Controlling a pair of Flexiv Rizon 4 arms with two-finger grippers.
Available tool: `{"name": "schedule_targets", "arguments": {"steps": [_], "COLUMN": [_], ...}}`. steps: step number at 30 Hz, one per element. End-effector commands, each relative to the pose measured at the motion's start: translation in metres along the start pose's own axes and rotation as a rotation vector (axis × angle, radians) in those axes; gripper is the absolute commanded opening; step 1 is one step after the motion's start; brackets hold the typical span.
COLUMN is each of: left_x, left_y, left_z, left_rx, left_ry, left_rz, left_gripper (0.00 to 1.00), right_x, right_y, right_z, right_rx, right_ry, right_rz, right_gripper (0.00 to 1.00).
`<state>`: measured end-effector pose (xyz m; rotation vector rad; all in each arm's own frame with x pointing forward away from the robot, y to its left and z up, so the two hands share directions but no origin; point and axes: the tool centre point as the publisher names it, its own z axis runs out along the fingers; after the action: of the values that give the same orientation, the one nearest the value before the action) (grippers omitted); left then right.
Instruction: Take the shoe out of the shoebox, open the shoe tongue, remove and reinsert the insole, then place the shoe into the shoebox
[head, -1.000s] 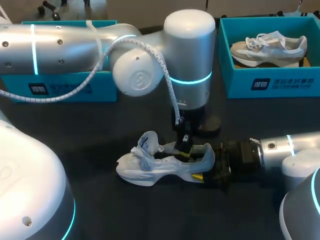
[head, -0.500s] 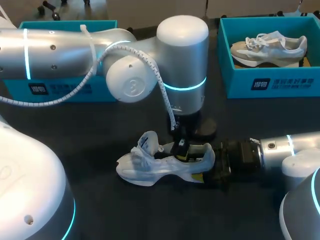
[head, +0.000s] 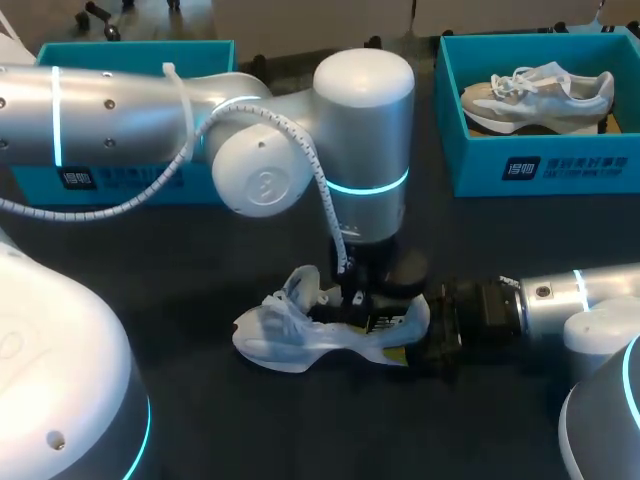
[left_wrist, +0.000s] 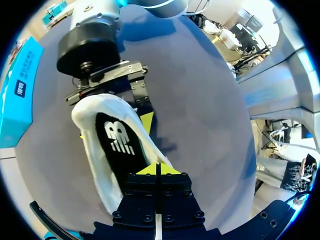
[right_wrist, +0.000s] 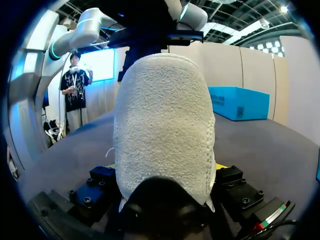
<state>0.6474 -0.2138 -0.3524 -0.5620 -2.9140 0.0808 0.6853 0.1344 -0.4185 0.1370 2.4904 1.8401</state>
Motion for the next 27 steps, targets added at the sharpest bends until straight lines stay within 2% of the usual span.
{"name": "schedule_targets", "arguments": {"steps": [1, 8, 19, 27], "left_x": [0.006, 0.01, 0.003, -0.011], "left_y": [0.002, 0.005, -0.003, -0.005], "left_z": [0.006, 0.0, -0.023, -0.014], "left_rx": [0.004, 0.01, 0.003, -0.01], "left_ry": [-0.005, -0.023, -0.049, -0.038], "left_rz": [0.003, -0.005, -0.049, -0.067], "left_gripper": [0.0, 0.0, 0.0, 0.0], "right_x": [0.0, 0.0, 0.0, 0.0], "right_y": [0.002, 0.002, 0.002, 0.002], "right_z": [0.001, 0.001, 0.001, 0.001], "right_rx": [0.005, 0.005, 0.005, 0.005], "right_ry": [0.001, 0.001, 0.001, 0.001], "right_rz": [0.001, 0.001, 0.001, 0.001], "right_gripper": [0.0, 0.0, 0.0, 0.0]}}
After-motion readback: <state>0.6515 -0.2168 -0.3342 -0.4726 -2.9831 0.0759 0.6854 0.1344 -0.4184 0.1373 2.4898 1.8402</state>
